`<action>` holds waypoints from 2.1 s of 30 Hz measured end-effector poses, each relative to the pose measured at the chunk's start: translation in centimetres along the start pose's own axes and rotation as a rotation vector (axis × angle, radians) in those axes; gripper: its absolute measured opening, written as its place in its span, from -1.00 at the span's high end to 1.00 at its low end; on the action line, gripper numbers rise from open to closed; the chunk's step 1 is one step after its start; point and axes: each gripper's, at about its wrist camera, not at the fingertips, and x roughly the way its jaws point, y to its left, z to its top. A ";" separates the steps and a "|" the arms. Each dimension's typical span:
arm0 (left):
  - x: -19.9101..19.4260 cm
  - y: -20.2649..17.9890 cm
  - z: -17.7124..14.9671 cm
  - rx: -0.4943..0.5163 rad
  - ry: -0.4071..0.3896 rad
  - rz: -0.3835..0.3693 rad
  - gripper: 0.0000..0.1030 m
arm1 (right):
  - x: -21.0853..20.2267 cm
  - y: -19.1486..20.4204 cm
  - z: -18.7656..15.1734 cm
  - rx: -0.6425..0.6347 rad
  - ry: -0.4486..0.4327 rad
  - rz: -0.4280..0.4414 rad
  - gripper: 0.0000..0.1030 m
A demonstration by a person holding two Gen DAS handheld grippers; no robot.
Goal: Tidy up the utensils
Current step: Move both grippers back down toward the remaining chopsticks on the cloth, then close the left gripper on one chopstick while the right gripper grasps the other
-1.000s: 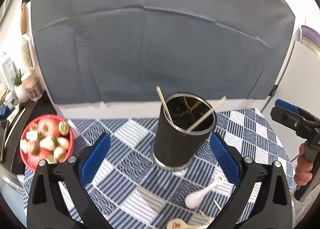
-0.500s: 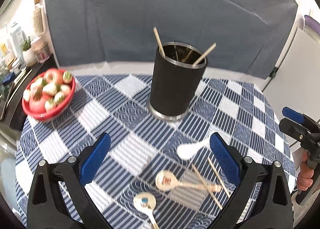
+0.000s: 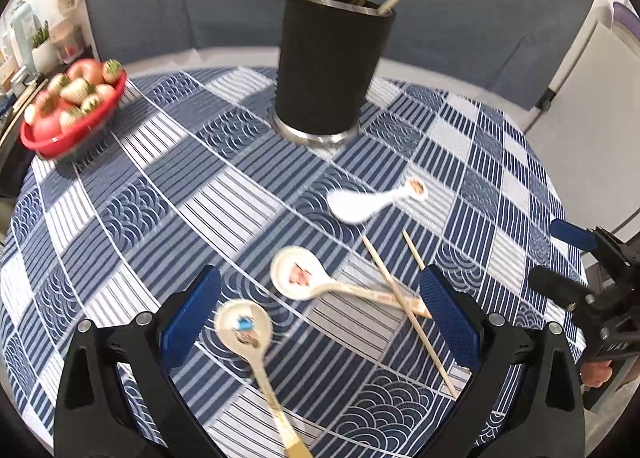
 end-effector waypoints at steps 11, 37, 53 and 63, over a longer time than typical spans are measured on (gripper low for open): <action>3.9 -1.8 -2.6 -0.055 0.138 -0.004 -0.84 | 4.9 0.3 -3.0 -0.115 0.185 0.034 -0.80; 6.1 -5.6 -4.1 -0.123 0.333 0.034 0.03 | 8.0 0.2 -4.5 -0.342 0.294 0.022 -0.78; 6.4 -8.2 -4.3 -0.057 0.352 0.088 -0.07 | 7.1 -0.8 -4.5 -0.376 0.301 0.032 -0.31; 8.6 -11.5 -2.6 0.019 0.373 0.114 -0.31 | 6.9 -1.3 -4.5 -0.400 0.297 0.048 -0.28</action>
